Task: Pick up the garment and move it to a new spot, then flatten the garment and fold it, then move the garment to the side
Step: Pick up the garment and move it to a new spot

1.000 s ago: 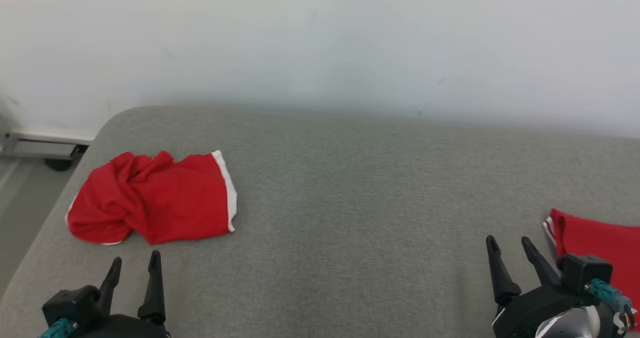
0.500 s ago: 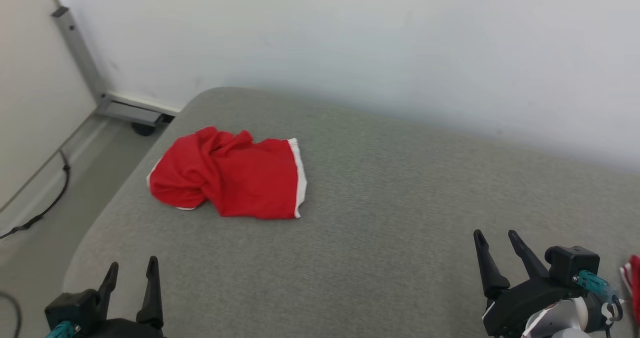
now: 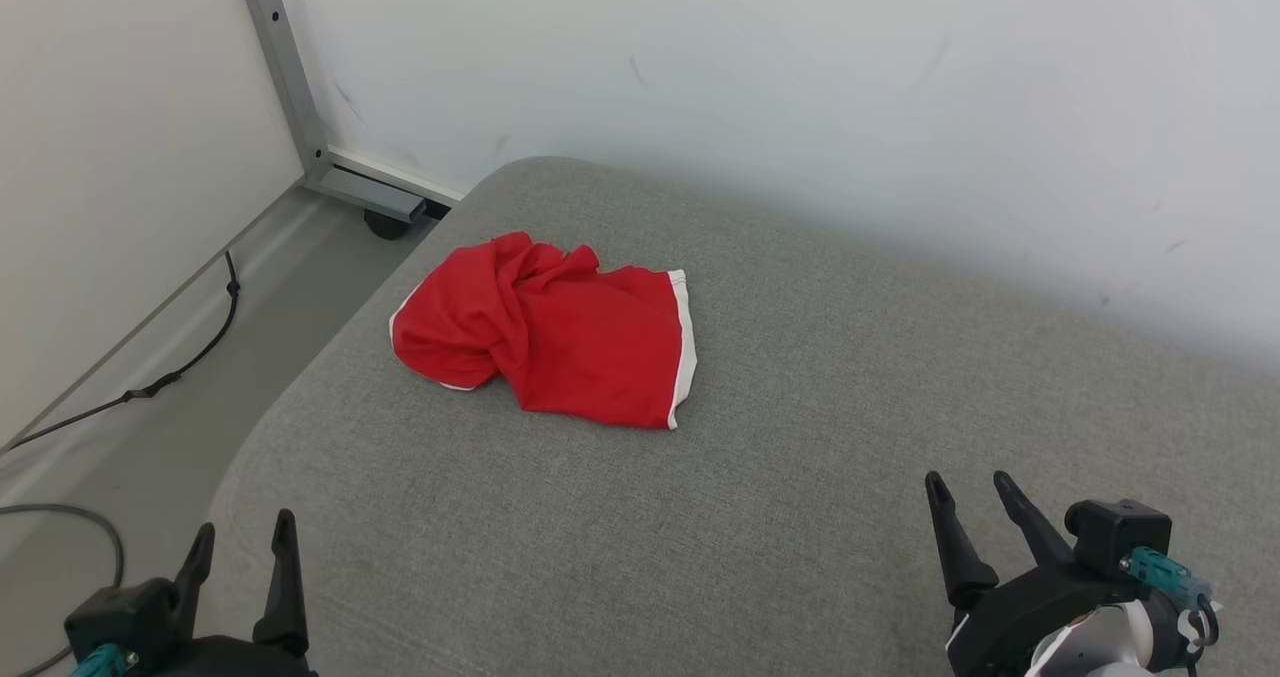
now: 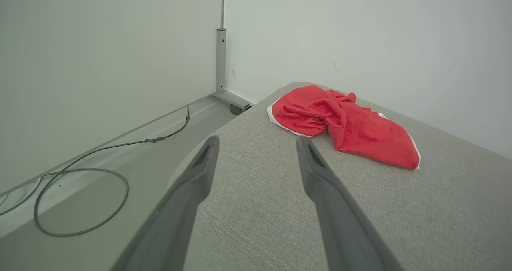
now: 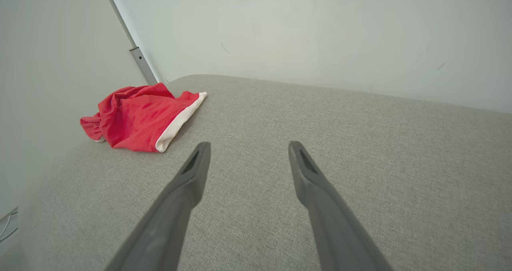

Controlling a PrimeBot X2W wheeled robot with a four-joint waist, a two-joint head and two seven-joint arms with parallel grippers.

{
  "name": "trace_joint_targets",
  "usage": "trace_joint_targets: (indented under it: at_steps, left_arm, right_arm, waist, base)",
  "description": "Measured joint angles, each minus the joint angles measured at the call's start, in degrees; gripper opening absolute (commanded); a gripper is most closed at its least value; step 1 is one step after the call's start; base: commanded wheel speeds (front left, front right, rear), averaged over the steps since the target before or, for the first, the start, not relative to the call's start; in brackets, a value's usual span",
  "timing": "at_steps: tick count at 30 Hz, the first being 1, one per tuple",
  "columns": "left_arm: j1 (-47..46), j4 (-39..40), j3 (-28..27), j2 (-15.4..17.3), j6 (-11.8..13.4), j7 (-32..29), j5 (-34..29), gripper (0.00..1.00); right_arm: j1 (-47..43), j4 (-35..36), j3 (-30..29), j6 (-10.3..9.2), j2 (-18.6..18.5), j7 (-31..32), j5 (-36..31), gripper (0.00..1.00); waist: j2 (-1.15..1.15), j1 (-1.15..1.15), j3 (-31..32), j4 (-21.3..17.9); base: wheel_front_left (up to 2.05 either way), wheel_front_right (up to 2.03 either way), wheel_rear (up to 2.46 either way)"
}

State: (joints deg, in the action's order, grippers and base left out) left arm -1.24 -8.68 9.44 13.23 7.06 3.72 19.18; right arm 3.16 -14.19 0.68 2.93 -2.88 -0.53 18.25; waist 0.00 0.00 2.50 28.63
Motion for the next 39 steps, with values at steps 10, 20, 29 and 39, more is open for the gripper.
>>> trace_joint_targets:
  at_steps: [10,20,29,39]
  left_arm:
    - [-0.35,-1.19,0.86,-2.47,0.00,-1.81,0.36,1.00]
    - [-15.55,-9.23,4.31,-5.75,-2.66,-10.21,3.56,1.00]
    - [-32.39,-22.69,2.48,-7.73,-3.46,-20.96,6.98,1.00]
    - [-41.56,-29.39,0.78,-7.15,-2.43,-24.97,7.32,1.00]
  right_arm:
    - [-0.89,0.71,-0.22,-0.47,0.01,-0.32,0.82,1.00]
    - [-1.37,5.64,0.31,-0.42,-2.60,1.13,-0.35,1.00]
    - [1.02,12.87,3.34,0.19,-5.04,5.41,-3.24,1.00]
    - [3.07,19.09,3.25,0.44,-8.21,9.18,-5.01,1.00]
  waist:
    - [0.00,0.00,-0.31,0.04]
    - [0.00,0.00,-3.73,0.40]
    - [0.01,0.01,-9.56,-1.58]
    - [0.02,0.01,-15.37,-5.55]
  base:
    - [0.00,0.00,0.00]
    - [0.00,0.00,0.00]
    - [0.00,0.00,0.00]
    - [0.00,0.00,0.00]
